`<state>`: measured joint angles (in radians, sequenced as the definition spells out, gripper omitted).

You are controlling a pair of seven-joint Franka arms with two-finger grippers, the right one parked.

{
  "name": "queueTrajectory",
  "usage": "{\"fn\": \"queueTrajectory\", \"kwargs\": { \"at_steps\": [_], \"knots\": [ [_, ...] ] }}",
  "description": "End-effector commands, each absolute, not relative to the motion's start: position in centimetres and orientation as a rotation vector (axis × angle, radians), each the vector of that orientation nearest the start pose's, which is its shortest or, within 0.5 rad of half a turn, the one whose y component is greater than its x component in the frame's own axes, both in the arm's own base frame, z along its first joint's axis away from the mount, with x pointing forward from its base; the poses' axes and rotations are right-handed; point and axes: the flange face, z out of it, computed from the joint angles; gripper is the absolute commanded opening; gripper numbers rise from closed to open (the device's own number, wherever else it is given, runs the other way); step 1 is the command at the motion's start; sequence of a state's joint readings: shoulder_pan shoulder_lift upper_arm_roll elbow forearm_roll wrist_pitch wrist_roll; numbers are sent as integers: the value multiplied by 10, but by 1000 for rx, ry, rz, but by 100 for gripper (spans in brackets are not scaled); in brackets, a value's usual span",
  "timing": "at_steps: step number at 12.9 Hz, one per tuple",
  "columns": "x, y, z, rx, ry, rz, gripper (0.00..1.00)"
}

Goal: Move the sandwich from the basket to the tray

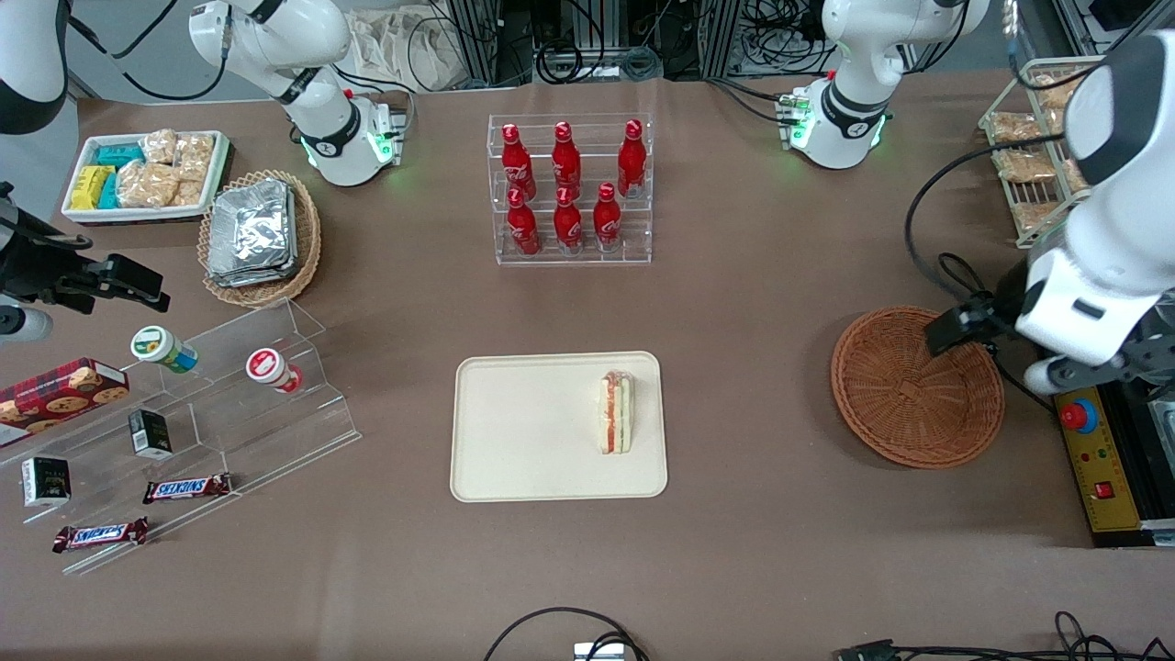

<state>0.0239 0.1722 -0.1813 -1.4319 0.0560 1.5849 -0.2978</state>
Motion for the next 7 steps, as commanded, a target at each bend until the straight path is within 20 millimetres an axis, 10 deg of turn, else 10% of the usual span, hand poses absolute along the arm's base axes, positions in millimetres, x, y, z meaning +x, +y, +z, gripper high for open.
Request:
{"fn": "queueTrajectory", "kwargs": {
  "at_steps": [1,7],
  "knots": [
    [569,-67,613,-3102,-56,35,100],
    [540,-28,644,-3104,142,38,100]
  ]
}}
